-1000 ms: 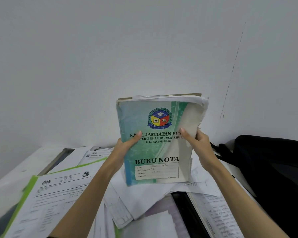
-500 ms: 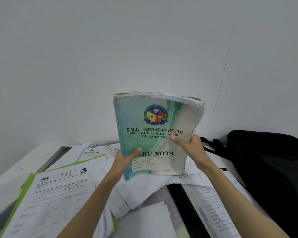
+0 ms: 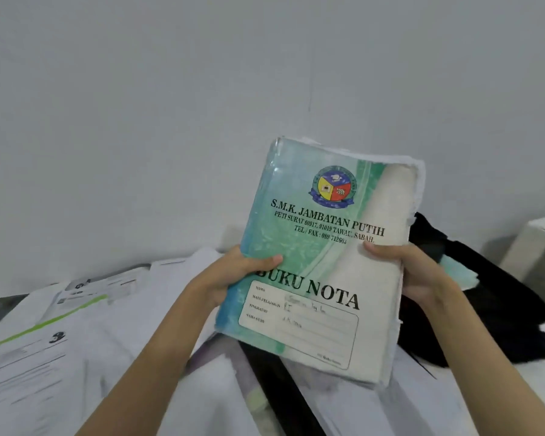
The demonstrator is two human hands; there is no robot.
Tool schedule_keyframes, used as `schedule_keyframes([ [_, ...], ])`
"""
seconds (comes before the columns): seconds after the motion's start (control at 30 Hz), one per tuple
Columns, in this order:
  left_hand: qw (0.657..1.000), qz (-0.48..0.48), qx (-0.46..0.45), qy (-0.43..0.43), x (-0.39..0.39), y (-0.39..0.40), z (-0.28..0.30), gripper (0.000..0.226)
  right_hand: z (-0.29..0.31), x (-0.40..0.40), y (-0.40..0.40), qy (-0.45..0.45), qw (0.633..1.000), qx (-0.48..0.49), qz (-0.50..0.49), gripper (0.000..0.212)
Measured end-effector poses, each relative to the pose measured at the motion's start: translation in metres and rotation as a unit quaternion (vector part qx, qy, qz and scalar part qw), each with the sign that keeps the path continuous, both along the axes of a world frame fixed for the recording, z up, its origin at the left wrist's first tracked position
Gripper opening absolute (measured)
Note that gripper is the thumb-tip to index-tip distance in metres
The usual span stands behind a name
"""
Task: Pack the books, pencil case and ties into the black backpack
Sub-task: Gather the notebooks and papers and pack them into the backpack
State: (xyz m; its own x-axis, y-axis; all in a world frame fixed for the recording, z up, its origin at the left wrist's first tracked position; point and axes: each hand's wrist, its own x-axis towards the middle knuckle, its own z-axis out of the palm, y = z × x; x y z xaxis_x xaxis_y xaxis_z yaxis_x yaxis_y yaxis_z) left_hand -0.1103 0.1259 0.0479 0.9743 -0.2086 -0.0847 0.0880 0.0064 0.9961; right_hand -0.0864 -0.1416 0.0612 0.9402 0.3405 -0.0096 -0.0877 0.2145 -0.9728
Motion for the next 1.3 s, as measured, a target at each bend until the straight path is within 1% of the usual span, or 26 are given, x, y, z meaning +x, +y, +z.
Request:
schedule_keyframes([
  [0.03, 1.0, -0.02, -0.014, 0.017, 0.007, -0.017, -0.005, 0.042, 0.001, -0.002, -0.018, 0.007, 1.0, -0.009, -0.021, 0.08],
  [0.07, 0.998, -0.037, -0.035, 0.032, 0.016, -0.038, -0.01, 0.04, 0.002, -0.002, -0.042, 0.006, 0.999, -0.013, -0.043, 0.076],
  [0.1, 0.996, -0.041, -0.066, 0.045, 0.023, -0.055, -0.017, 0.039, 0.004, -0.004, -0.058, 0.01, 0.998, -0.016, -0.061, 0.064],
  [0.13, 0.994, -0.032, -0.092, 0.057, 0.031, -0.072, -0.025, 0.042, 0.005, -0.006, -0.075, 0.015, 0.997, -0.014, -0.081, 0.055],
  [0.17, 0.992, -0.018, -0.105, 0.072, 0.038, -0.09, -0.032, 0.048, 0.008, -0.009, -0.092, 0.022, 0.994, -0.017, -0.104, 0.052],
  [0.2, 0.993, -0.005, -0.09, 0.08, 0.044, -0.108, -0.04, 0.05, 0.009, -0.009, -0.113, 0.023, 0.991, -0.019, -0.13, 0.051],
  [0.27, 0.997, 0.012, 0.023, 0.076, 0.053, -0.141, -0.057, 0.041, 0.011, -0.009, -0.15, 0.019, 0.984, -0.013, -0.177, 0.049],
  [0.33, 0.99, -0.001, 0.117, 0.078, 0.062, -0.171, -0.072, 0.034, 0.01, -0.006, -0.184, 0.021, 0.975, 0.003, -0.222, 0.047],
  [0.37, 0.987, -0.013, 0.133, 0.084, 0.065, -0.185, -0.076, 0.034, 0.01, -0.005, -0.2, 0.029, 0.972, 0.014, -0.235, 0.043],
  [0.4, 0.987, -0.019, 0.127, 0.098, 0.07, -0.199, -0.079, 0.034, 0.009, -0.003, -0.215, 0.035, 0.97, 0.024, -0.241, 0.041],
  [0.47, 0.988, -0.012, 0.104, 0.116, 0.078, -0.219, -0.081, 0.035, 0.006, 0.005, -0.238, 0.042, 0.97, 0.033, -0.239, 0.043],
  [0.5, 0.987, -0.002, 0.112, 0.113, 0.083, -0.227, -0.082, 0.036, 0.005, 0.011, -0.248, 0.044, 0.97, 0.032, -0.236, 0.048],
  [0.57, 0.983, 0.012, 0.156, 0.09, 0.091, -0.238, -0.085, 0.038, 0.003, 0.023, -0.261, 0.046, 0.972, 0.026, -0.23, 0.058],
  [0.6, 0.981, 0.019, 0.177, 0.077, 0.094, -0.245, -0.086, 0.036, 0.003, 0.03, -0.267, 0.046, 0.973, 0.021, -0.225, 0.061],
  [0.67, 0.979, 0.021, 0.196, 0.057, 0.097, -0.252, -0.085, 0.024, 0.001, 0.042, -0.275, 0.041, 0.978, 0.015, -0.204, 0.062],
  [0.73, 0.981, 0.047, 0.177, 0.061, 0.101, -0.25, -0.081, 0.007, -0.002, 0.055, -0.283, 0.049, 0.982, 0.016, -0.179, 0.054],
  [0.8, 0.981, 0.127, 0.13, 0.064, 0.115, -0.236, -0.076, 0.008, -0.004, 0.065, -0.292, 0.065, 0.986, 0.015, -0.15, 0.04],
  [0.87, 0.971, 0.209, 0.097, 0.061, 0.133, -0.217, -0.07, 0.02, -0.006, 0.074, -0.3, 0.081, 0.989, 0.016, -0.125, 0.033],
  [0.97, 0.948, 0.292, 0.127, 0.023, 0.156, -0.203, -0.046, 0.024, -0.012, 0.087, -0.307, 0.093, 0.987, 0.004, -0.128, 0.032],
  [1.03, 0.937, 0.321, 0.136, -0.025, 0.166, -0.207, -0.019, 0.022, -0.023, 0.096, -0.31, 0.096, 0.982, 0.006, -0.161, 0.034],
  [1.1, 0.924, 0.339, 0.151, -0.088, 0.173, -0.217, 0.009, 0.019, -0.037, 0.105, -0.311, 0.094, 0.974, 0.033, -0.205, 0.029],
  [1.2, 0.901, 0.325, 0.217, -0.189, 0.17, -0.246, 0.039, 0.016, -0.061, 0.116, -0.298, 0.067, 0.947, 0.1, -0.299, 0.028],
  [1.23, 0.893, 0.308, 0.235, -0.228, 0.167, -0.259, 0.045, 0.016, -0.069, 0.119, -0.288, 0.059, 0.931, 0.103, -0.345, 0.031],
  [1.3, 0.88, 0.266, 0.26, -0.297, 0.161, -0.284, 0.049, 0.016, -0.087, 0.124, -0.263, 0.062, 0.897, 0.065, -0.432, 0.034],
])
